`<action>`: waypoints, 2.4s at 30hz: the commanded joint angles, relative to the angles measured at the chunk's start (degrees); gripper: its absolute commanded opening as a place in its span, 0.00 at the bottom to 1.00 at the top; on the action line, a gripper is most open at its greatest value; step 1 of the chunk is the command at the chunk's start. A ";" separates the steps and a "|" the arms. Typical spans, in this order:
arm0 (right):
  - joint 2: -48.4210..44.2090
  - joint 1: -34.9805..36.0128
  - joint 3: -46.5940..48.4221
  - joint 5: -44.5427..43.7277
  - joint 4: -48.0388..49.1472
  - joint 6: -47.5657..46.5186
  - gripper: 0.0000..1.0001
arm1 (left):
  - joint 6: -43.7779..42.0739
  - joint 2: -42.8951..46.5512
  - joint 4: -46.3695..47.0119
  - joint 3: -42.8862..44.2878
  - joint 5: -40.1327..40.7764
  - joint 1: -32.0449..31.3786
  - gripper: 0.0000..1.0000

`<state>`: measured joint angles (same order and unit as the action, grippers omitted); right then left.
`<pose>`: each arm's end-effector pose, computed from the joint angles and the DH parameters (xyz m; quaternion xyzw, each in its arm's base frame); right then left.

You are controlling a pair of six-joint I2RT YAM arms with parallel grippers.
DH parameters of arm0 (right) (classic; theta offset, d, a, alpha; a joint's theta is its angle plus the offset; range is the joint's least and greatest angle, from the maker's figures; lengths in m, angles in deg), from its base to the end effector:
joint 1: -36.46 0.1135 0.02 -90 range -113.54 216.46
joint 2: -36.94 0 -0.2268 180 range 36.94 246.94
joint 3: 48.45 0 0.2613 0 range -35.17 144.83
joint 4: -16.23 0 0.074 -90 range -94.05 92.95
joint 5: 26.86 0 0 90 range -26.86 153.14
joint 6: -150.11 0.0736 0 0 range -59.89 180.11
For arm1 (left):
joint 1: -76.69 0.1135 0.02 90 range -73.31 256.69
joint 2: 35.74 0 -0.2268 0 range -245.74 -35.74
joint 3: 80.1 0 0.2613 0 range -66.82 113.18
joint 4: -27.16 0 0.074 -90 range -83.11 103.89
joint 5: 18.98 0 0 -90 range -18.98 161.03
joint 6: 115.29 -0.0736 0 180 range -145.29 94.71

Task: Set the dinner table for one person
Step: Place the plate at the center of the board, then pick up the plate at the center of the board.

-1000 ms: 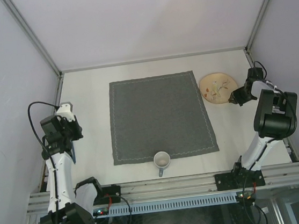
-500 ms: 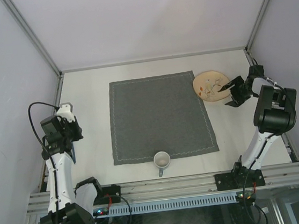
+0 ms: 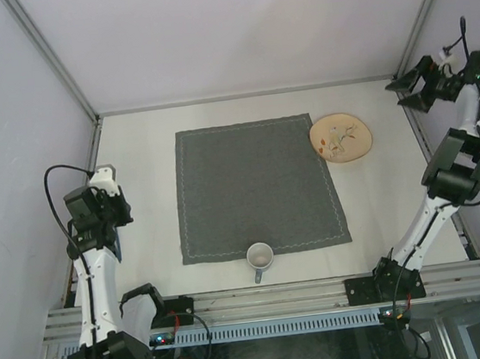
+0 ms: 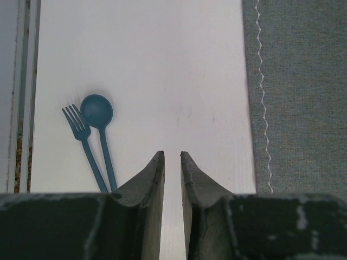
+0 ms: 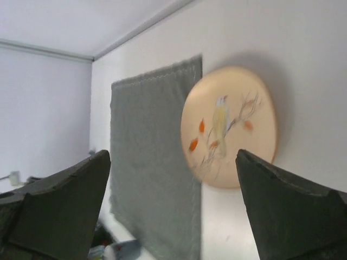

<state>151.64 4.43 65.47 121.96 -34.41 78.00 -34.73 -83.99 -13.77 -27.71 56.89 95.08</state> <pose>0.4115 -0.1831 0.2284 0.1999 0.8139 0.4245 0.3426 0.2391 0.0606 0.2145 -0.0143 0.8889 0.0001 0.4578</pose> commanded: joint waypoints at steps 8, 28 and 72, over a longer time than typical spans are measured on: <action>25.83 -1.13 28.51 -4.89 -23.08 -30.77 0.95 | 0.86 4.26 -0.88 1.36 0.94 0.45 0.23; 22.78 1.62 9.15 -10.79 -14.88 -33.68 0.85 | 1.22 2.30 0.30 1.27 0.22 0.44 0.23; 18.05 0.97 10.24 -3.06 -15.21 -23.41 0.00 | 0.54 3.42 -0.83 0.96 0.48 0.46 0.23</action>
<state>175.61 7.89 76.73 113.86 -50.65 53.54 -34.35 -81.43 -15.48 -27.71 57.35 95.10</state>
